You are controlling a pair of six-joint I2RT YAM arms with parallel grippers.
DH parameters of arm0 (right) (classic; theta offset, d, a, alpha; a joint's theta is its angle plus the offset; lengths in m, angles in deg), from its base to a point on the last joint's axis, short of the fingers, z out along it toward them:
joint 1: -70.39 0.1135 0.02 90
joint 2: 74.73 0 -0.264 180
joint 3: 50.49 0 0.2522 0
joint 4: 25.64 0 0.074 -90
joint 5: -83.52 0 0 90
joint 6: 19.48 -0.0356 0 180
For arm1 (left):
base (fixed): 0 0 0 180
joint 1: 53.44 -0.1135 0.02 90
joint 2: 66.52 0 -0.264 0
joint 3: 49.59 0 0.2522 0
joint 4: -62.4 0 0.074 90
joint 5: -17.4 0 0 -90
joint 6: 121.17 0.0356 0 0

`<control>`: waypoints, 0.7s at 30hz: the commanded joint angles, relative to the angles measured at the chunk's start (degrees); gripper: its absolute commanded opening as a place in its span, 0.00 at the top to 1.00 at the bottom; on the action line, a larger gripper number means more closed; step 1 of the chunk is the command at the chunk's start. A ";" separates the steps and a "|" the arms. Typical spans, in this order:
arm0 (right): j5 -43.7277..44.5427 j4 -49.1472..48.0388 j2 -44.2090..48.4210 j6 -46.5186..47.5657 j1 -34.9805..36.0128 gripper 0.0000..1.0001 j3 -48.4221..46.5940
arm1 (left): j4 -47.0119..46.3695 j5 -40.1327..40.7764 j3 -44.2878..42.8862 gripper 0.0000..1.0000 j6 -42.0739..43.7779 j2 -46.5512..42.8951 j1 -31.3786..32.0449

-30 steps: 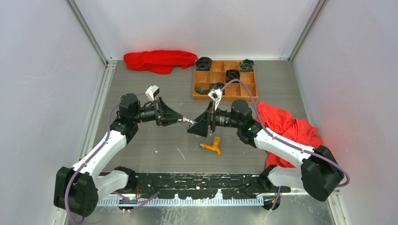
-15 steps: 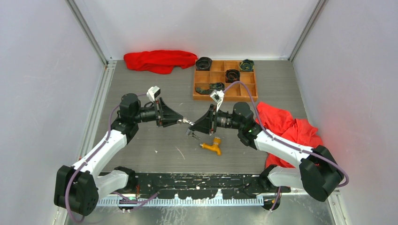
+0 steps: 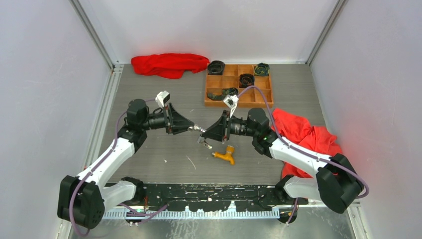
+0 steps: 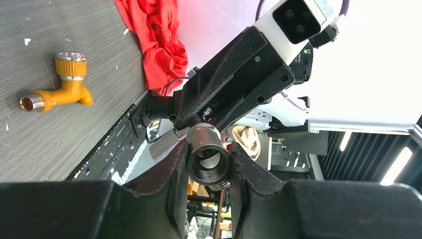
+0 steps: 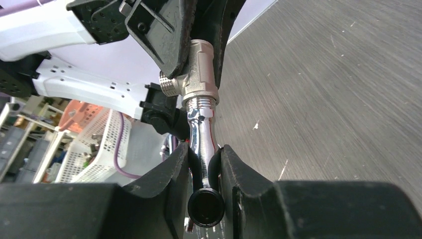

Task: Install the water faucets

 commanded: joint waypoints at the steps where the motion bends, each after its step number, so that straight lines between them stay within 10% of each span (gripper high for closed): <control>1: -7.57 -11.31 -1.98 -9.97 -0.69 0.99 -0.62 | -8.20 2.16 -1.15 1.00 0.69 -2.95 -0.35; 11: -14.23 -62.48 -20.31 -60.17 -1.15 0.99 1.63 | -11.81 5.52 0.95 1.00 3.53 -7.95 -0.39; 21: -14.50 -64.82 -23.55 -69.99 -1.26 0.99 -0.21 | -9.67 10.43 3.15 1.00 11.01 -16.52 -0.41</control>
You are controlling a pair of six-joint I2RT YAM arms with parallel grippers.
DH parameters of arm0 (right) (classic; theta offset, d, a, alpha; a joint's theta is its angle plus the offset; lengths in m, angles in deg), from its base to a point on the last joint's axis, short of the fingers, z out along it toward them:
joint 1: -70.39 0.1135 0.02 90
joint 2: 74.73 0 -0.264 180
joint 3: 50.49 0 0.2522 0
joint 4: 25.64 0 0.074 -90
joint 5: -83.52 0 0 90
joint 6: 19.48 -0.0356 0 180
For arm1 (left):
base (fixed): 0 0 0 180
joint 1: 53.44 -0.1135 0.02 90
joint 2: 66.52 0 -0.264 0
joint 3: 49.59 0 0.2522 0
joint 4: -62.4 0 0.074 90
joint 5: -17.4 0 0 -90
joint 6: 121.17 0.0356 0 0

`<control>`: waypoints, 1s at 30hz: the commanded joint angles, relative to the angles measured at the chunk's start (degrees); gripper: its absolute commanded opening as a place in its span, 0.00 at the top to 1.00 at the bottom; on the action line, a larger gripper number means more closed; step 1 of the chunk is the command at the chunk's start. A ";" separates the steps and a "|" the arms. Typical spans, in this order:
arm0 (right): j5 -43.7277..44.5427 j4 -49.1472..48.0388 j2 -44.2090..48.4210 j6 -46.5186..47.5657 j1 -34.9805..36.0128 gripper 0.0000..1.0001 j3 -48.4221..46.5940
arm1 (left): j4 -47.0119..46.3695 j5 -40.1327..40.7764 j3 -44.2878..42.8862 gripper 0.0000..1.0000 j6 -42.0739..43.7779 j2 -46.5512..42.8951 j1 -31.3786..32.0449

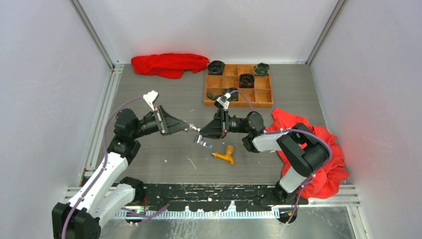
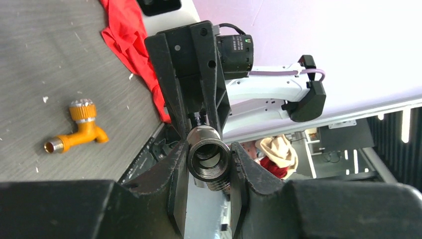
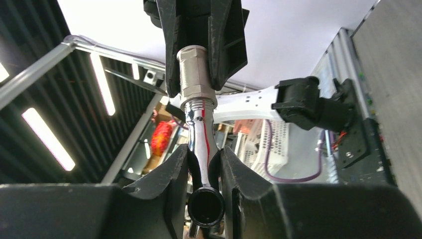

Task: Install the water faucets

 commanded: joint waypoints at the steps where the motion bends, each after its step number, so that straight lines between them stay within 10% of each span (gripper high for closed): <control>1: -2.02 -10.69 1.45 -9.46 0.86 0.99 -2.24 | -5.66 5.89 0.04 1.00 6.57 -5.67 -0.01; 8: -0.99 -10.68 -0.11 -13.41 0.96 0.97 -1.32 | -1.39 11.86 1.55 1.00 9.86 -11.49 -0.03; 12: -0.44 -10.67 -1.25 -12.22 0.91 0.39 -0.50 | 8.41 11.57 -1.59 1.00 11.85 -9.74 0.04; 15: 0.41 -10.66 -1.43 -10.59 0.90 0.18 0.62 | 9.35 11.45 -2.39 1.00 11.46 -8.86 0.01; 30: 5.05 -9.91 -2.32 -1.12 -1.13 0.00 9.76 | 12.81 15.42 -5.38 1.00 4.04 -5.71 0.04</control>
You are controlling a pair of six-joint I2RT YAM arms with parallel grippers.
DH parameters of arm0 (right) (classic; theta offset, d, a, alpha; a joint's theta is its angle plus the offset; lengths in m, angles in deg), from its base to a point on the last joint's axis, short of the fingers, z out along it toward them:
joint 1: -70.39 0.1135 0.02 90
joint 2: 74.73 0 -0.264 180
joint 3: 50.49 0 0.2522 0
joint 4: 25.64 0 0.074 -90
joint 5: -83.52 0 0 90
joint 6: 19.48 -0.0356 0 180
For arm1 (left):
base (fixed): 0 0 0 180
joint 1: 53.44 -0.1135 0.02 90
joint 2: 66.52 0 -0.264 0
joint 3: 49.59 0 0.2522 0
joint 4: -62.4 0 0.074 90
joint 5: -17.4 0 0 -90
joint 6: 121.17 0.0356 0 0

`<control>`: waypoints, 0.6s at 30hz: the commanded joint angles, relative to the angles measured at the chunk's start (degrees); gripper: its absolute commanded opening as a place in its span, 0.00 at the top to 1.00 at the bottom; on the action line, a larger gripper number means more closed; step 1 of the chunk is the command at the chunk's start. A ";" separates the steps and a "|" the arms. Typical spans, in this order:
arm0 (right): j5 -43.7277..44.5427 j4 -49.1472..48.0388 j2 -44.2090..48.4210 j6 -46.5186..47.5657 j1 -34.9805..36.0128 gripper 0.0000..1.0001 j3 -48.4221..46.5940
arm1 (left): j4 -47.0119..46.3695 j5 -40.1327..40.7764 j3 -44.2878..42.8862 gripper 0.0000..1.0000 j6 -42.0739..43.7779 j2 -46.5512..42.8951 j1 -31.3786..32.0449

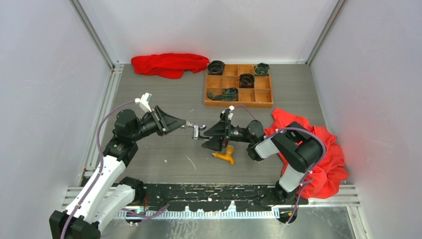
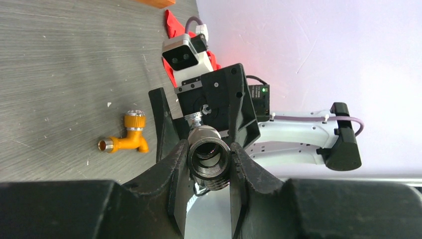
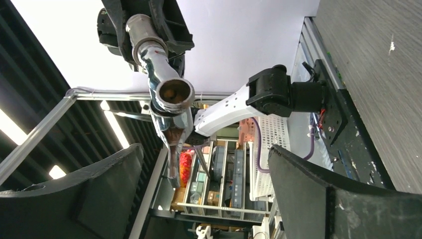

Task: Install the water faucets

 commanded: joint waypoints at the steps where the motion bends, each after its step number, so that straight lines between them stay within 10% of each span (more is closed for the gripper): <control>1: 1.28 -9.43 1.48 3.78 -0.82 0.00 1.68 | -1.24 1.89 -4.52 1.00 -2.81 -0.76 -0.21; 7: 1.18 4.51 10.96 13.10 -4.64 0.00 5.72 | 1.47 3.66 -5.21 1.00 -1.90 -1.27 -0.23; 13: 14.15 74.41 34.15 58.15 -4.49 0.00 -7.46 | 3.06 3.16 -5.63 1.00 -2.80 1.70 -0.20; 18: 25.00 91.88 43.57 75.81 -3.80 0.00 -14.89 | 3.16 3.42 -6.18 1.00 -3.50 4.33 -0.20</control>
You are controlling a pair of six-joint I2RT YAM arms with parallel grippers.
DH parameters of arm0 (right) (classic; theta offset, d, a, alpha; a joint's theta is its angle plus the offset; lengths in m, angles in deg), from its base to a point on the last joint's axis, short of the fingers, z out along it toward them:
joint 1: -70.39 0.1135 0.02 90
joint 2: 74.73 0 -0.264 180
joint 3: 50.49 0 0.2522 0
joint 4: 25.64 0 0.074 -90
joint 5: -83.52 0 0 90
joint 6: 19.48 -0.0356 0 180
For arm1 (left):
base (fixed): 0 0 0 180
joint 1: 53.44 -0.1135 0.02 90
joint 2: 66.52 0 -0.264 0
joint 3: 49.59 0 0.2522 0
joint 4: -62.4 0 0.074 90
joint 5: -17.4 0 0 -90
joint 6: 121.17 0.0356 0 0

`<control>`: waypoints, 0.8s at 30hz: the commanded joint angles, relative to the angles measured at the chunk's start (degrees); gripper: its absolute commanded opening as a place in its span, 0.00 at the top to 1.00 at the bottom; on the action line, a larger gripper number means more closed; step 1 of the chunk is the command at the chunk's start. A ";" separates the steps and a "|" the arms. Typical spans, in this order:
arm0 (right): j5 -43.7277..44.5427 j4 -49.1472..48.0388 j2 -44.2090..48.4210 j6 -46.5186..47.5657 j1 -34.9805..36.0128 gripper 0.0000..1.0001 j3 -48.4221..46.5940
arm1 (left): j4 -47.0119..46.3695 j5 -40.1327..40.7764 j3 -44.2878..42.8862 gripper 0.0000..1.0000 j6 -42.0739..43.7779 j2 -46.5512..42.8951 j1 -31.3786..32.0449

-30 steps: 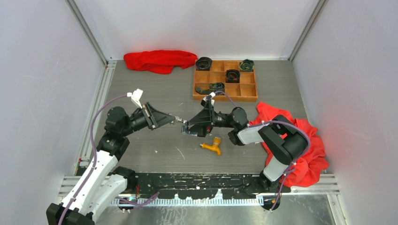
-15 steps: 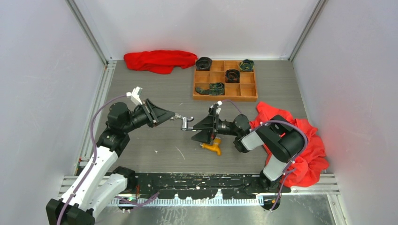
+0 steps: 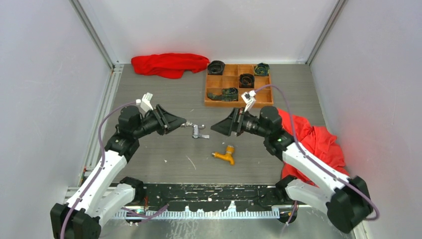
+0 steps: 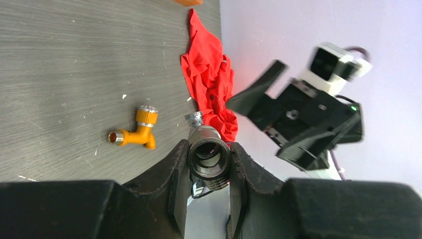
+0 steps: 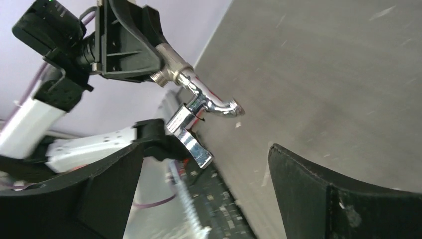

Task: Install the water faucets

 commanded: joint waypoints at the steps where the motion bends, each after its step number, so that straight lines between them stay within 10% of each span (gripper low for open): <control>1: 9.94 24.50 7.39 26.24 1.19 0.00 -6.47 | -1.74 0.00 -4.33 1.00 -1.14 1.48 -0.20; 7: 28.18 29.91 11.61 49.36 19.19 0.00 -12.94 | -0.98 -0.04 -6.20 1.00 -1.11 2.86 -0.16; 12: 43.07 16.36 17.82 67.55 34.18 0.00 -5.34 | 1.91 -0.97 -8.73 1.00 -0.53 4.85 -0.28; 24: 65.49 -9.86 4.11 95.60 44.25 0.00 1.32 | 1.08 -0.69 -8.36 1.00 -1.92 5.38 -0.30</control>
